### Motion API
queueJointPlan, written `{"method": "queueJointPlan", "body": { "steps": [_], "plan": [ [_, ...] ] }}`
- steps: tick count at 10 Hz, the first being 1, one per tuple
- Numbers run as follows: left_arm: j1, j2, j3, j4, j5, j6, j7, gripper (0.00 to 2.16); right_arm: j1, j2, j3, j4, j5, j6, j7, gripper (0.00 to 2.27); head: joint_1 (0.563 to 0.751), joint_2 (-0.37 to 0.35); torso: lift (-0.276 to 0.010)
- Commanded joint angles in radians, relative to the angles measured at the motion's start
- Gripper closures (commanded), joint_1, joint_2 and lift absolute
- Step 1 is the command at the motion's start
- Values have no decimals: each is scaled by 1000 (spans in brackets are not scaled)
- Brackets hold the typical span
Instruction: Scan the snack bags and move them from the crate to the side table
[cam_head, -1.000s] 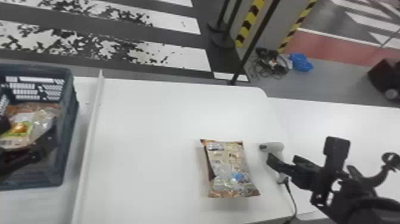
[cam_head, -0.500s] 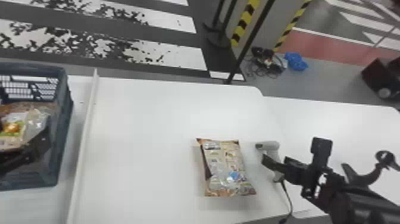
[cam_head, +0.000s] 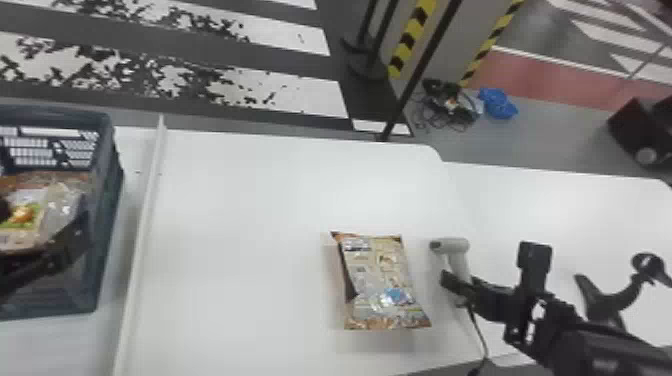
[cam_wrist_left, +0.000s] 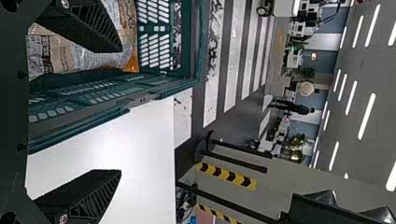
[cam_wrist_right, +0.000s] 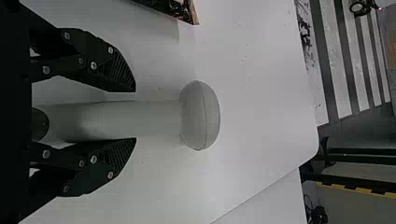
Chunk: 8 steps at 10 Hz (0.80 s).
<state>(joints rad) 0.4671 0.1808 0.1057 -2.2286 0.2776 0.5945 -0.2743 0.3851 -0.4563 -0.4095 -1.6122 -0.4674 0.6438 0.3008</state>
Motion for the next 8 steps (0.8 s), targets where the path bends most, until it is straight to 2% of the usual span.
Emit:
{"method": "queueJointPlan", "body": {
  "steps": [1,2,4,7,8],
  "plan": [
    [-4,-1,-6,3,0,0,1,70,35,15,-8,-67,-16,3,-23,2250,695,-350,-87],
    [-10,-1,-11,1,0,0,0,70,71,27,-19,-141,-20,6,-52,2250,695,-350,-87],
    [-16,2,-15,0,0,0,-2,70,166,62,-38,-347,-11,46,-166,2250,695,-350,-87],
    [-15,9,-15,-3,6,-15,-5,70,265,154,-104,-660,-91,353,-192,2250,695,-350,-87],
    [-13,9,-18,-3,6,-21,-6,70,299,185,-106,-744,-105,411,-192,2250,695,-323,-87]
  ]
}}
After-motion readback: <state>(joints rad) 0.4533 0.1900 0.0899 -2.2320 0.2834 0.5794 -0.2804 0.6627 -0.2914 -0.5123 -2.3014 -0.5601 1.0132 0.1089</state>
